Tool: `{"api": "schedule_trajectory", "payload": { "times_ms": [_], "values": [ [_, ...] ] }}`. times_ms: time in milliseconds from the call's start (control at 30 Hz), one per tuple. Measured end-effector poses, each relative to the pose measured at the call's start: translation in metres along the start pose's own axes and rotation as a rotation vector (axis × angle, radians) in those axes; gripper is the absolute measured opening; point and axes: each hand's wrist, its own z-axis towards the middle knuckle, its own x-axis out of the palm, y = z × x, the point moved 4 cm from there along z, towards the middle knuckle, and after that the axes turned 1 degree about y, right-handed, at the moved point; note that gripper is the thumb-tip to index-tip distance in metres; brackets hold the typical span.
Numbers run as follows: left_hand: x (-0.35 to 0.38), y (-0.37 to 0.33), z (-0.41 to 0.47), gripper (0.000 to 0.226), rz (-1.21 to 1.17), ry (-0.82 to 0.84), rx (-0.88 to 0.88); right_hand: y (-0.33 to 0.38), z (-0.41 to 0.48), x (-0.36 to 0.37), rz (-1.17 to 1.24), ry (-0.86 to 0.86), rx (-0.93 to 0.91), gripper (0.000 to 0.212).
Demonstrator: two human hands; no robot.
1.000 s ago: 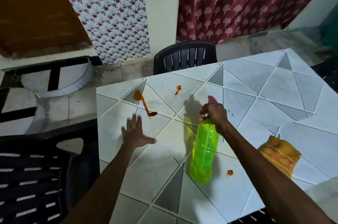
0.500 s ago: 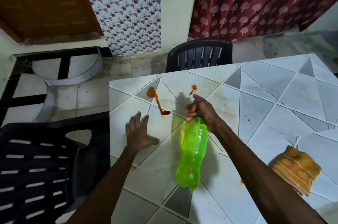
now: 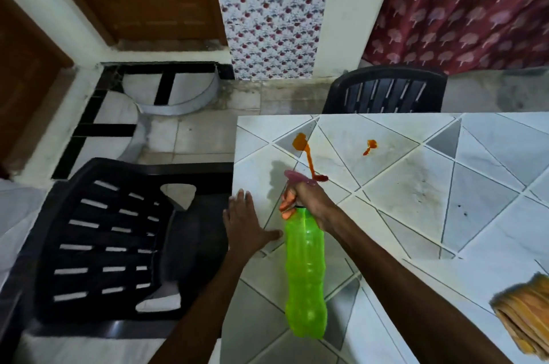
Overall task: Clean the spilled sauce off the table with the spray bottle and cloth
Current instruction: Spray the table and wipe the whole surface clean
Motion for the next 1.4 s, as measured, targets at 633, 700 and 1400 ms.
{"api": "schedule_trajectory", "payload": {
  "times_ms": [633,700,1400],
  "values": [
    [0.027,-0.029,-0.067,0.130,-0.074,-0.049,-0.068,-0.059,-0.081,-0.139,0.169,-0.328,-0.038,0.043],
    [0.033,-0.046,-0.069,0.129,-0.081,-0.025,-0.015,-0.063,-0.094,-0.168,0.217,-0.398,-0.067,0.051],
    [0.091,-0.062,-0.166,0.129,0.044,-0.033,-0.043,-0.170,-0.191,-0.207,0.067,-0.045,0.027,0.025]
  ]
}}
